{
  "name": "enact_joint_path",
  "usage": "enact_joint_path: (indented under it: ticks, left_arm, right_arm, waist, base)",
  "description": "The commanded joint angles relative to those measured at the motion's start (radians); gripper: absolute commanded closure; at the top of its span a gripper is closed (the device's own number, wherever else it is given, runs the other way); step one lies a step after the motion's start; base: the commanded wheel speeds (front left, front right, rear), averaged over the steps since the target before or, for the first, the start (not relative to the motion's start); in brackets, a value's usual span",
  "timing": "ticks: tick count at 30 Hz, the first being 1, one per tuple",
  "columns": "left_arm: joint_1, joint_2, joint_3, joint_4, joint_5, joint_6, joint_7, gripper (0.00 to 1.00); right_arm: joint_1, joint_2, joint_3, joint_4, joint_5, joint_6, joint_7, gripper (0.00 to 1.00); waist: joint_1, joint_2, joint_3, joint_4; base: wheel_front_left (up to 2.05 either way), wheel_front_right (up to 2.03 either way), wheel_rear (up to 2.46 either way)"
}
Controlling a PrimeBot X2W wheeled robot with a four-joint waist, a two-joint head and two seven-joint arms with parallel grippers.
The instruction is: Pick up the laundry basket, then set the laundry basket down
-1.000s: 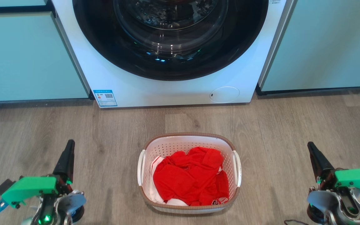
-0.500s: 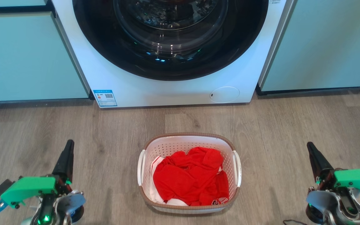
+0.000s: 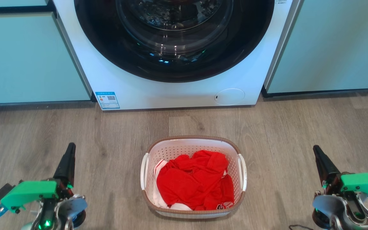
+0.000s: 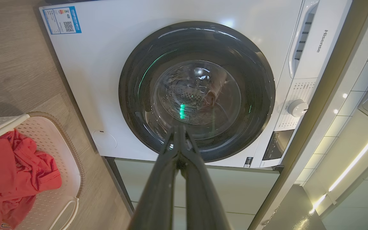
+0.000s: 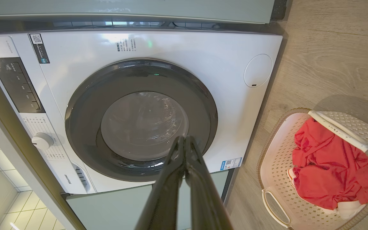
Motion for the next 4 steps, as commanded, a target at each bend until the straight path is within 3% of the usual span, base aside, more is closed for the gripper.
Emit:
enact_joint_path:
  ticks: [1,4]
  left_arm:
    - [-0.055,0.005,0.033,-0.029,0.009,-0.007,0.008,1.0]
    - [-0.055,0.005,0.033,-0.029,0.009,-0.007,0.008,1.0]
  right_arm:
    - [-0.047,-0.011,0.019,-0.031,-0.004,0.003,0.01,1.0]
    - [-0.047,-0.011,0.019,-0.031,-0.005,0.003,0.01,1.0]
  waist:
    - [0.0,0.0,0.0,0.0]
    - [0.0,0.0,0.0,0.0]
  base:
    - [0.0,0.0,0.0]
    - [0.0,0.0,0.0]
